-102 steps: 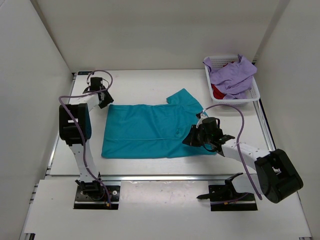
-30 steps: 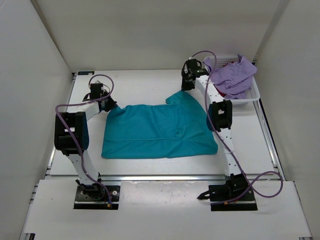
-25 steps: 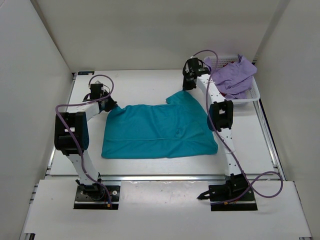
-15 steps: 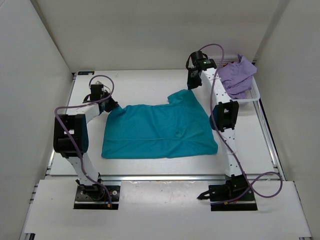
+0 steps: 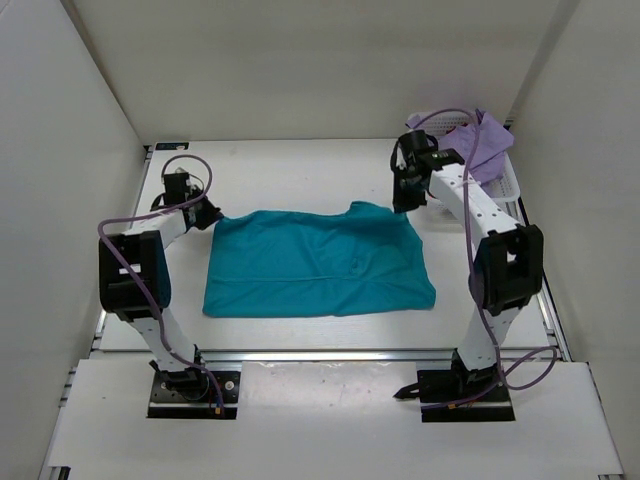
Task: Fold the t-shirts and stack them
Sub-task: Grap the side of the flattened tshirt furthest away from the robot with both arms, then fold the other side of the tshirt into a rectangle
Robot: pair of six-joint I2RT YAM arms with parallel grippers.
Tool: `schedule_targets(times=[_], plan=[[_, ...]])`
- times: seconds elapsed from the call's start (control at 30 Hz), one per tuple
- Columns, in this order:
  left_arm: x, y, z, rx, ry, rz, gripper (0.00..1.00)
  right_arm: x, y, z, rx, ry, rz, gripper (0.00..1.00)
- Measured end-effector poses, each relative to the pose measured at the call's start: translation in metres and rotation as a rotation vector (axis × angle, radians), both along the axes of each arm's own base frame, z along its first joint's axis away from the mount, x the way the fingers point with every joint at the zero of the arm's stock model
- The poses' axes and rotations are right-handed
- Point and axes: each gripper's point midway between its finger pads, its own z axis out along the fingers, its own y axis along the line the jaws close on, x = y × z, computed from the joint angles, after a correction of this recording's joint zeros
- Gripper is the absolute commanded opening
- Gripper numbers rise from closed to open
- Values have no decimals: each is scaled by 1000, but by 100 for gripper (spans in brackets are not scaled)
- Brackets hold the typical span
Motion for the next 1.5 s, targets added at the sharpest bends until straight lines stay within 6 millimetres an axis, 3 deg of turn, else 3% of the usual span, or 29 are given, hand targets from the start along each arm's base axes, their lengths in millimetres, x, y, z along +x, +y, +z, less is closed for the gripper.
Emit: schedule_targets(times=[0.13,0.27,0.47,0.57,0.8,1.03,1.13,1.27,1.37,1.5], plan=[[-5,14,-2,15,18,18,0,-25,-14,-24,9,32,-30,0],[-19,16,11,37,3,17,0,-43,-17,-34,38,21,-38,1],[-32,16,57,58,-106,17,0,-65,-24,-22,97,-60,-60,0],[-39,19,69,64,-140,23,0,-77,-29,-16,124,-103,-80,0],[-74,27,48,58,-89,50,0,-116,-36,-35,153,-98,-115,0],[-108,27,22,75,-25,63,0,-141,-41,-52,184,-112,-159,0],[-120,28,9,71,8,71,13,-159,-44,-77,183,-52,-183,0],[-137,36,-6,45,51,113,40,-180,-42,-100,173,17,-185,14],[-135,43,4,27,16,152,45,-181,-37,-97,179,4,-175,23],[-126,40,42,20,-118,166,34,-176,-31,-81,175,-55,-153,28]])
